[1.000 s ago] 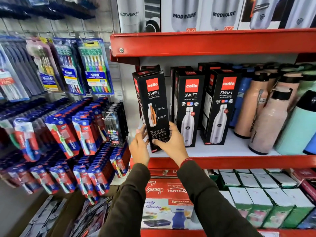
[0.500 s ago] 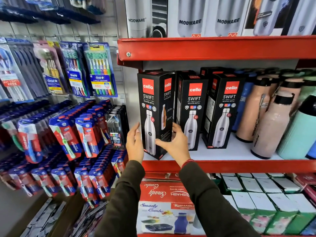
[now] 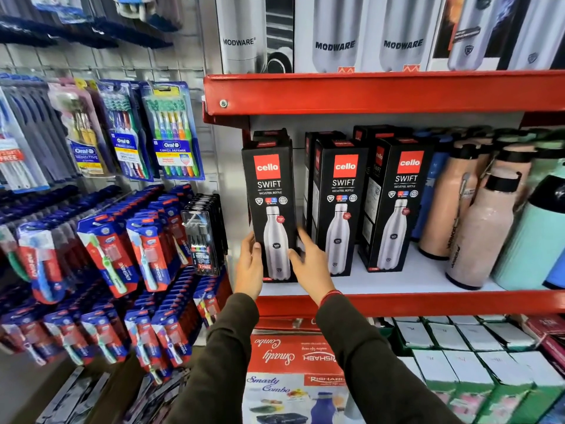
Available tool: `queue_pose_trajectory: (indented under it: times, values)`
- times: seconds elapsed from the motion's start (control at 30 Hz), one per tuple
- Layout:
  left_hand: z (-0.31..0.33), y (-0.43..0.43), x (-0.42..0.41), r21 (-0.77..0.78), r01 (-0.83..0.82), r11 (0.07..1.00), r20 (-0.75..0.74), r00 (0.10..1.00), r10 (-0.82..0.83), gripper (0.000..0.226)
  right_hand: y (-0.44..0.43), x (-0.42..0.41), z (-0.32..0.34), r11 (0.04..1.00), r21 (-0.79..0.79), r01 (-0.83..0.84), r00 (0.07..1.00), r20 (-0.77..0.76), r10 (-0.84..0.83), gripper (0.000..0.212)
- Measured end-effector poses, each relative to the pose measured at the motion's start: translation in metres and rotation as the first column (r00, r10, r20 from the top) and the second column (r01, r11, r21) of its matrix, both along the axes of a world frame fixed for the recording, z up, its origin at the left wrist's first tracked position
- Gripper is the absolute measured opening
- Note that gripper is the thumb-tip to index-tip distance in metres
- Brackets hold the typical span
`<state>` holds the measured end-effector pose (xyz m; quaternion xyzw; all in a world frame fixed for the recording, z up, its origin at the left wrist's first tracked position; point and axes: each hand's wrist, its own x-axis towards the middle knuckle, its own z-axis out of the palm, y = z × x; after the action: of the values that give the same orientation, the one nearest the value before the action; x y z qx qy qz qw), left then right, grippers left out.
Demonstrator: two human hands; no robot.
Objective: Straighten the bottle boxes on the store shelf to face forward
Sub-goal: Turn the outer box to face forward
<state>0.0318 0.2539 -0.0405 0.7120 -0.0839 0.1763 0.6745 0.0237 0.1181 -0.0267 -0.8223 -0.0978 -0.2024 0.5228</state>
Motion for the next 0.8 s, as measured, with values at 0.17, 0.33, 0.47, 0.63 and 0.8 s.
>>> queue_pose_trajectory:
  times: [0.17, 0.33, 0.47, 0.63, 0.8]
  values:
    - [-0.004, -0.002, 0.003, 0.033, -0.005, 0.999, 0.037, 0.999, 0.004, 0.037, 0.002, 0.007, -0.009, 0.998, -0.013, 0.057, 0.997, -0.046, -0.057, 0.062]
    - [-0.005, -0.003, 0.005, 0.015, -0.017, 1.000, 0.019, 1.000, 0.016, 0.038, 0.003, 0.011, -0.011, 0.999, -0.002, 0.049, 0.997, -0.062, -0.049, 0.059]
    - [-0.006, -0.003, 0.005, 0.004, -0.027, 1.000, -0.017, 0.999, 0.027, 0.041, 0.005, 0.010, -0.012, 0.995, 0.082, 0.053, 0.994, -0.096, -0.045, 0.050]
    - [-0.007, 0.000, -0.003, -0.019, -0.034, 0.999, -0.018, 0.999, 0.033, 0.040, 0.004, 0.003, -0.011, 0.987, 0.155, 0.034, 0.994, -0.108, -0.017, 0.047]
    - [-0.010, 0.003, -0.019, -0.109, -0.032, 0.994, -0.072, 0.997, 0.024, 0.036, 0.001, -0.012, -0.014, 0.982, 0.188, 0.015, 0.996, -0.089, 0.002, 0.044]
